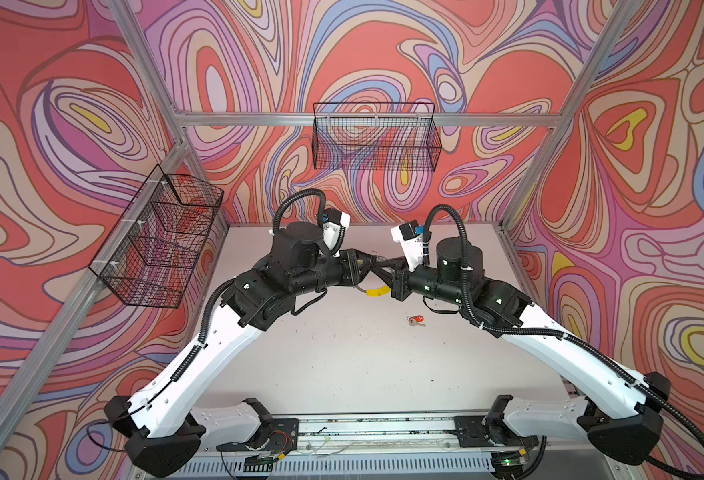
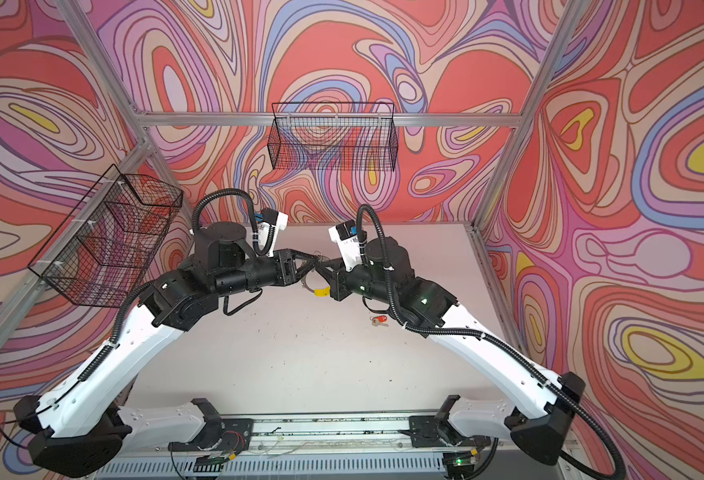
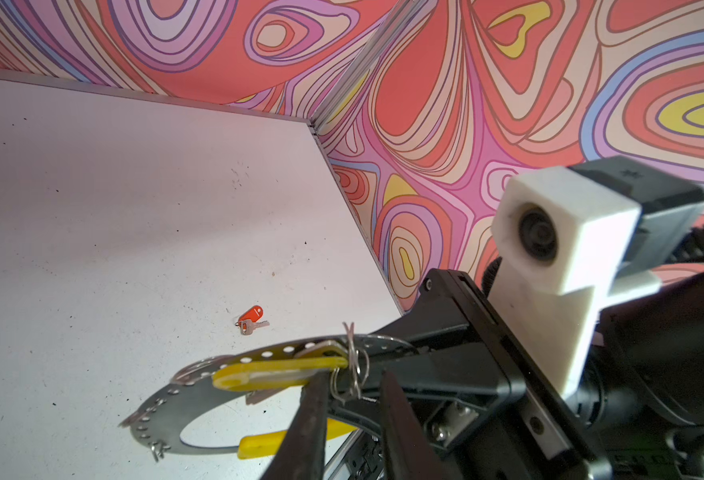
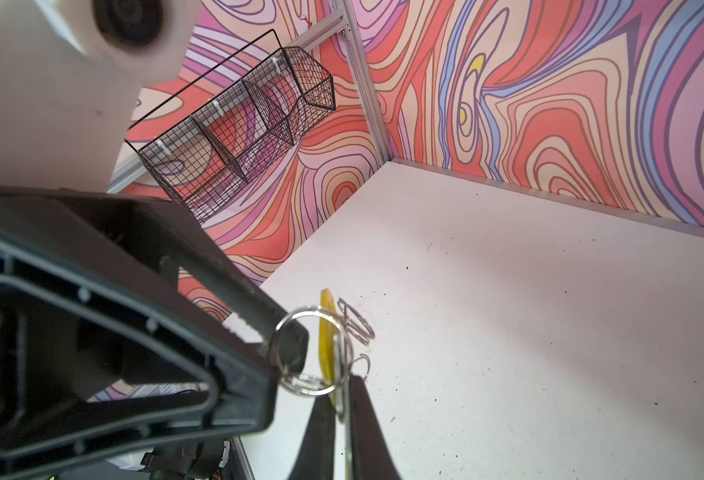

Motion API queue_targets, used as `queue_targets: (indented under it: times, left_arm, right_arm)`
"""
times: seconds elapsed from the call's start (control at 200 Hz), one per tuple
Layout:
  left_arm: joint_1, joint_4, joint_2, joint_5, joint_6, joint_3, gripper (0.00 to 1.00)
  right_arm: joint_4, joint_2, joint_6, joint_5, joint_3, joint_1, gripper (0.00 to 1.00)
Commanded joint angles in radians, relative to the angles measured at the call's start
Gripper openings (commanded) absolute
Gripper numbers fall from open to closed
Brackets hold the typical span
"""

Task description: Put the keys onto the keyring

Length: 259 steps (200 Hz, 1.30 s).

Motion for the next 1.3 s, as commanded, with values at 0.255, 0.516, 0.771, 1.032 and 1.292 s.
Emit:
queue_targets:
  times: [0.255,0.516,0.771,1.032,1.292]
  left_arm:
    - [0.003,0.023,0.01,-0.002,0.008,0.047,0.1]
    - [0.004,-0.005,0.023,0.0,0.015,0.062,0.1]
    - [0.004,-0.006,0.035,0.006,0.018,0.077,0.16]
    - [0.009,-0.042,0.032,-0.02,0.016,0.102,0.0]
    - [0.063,-0.483,0.197,0.025,0.159,0.448,0.0]
  right_arm:
    - [0.038,0.005,0.003,-0.009,-0.018,0.001,0.0]
    - [0.038,0.006,-0.001,-0.015,-0.012,0.002,0.0]
    - [0.034,0.008,-0.01,-0.014,-0.008,0.01,0.0]
    - [0.034,0.007,-0.013,0.008,-0.013,0.011,0.0]
    - [-0.059,-0.004,-0.097,0.083,0.017,0.01,0.26]
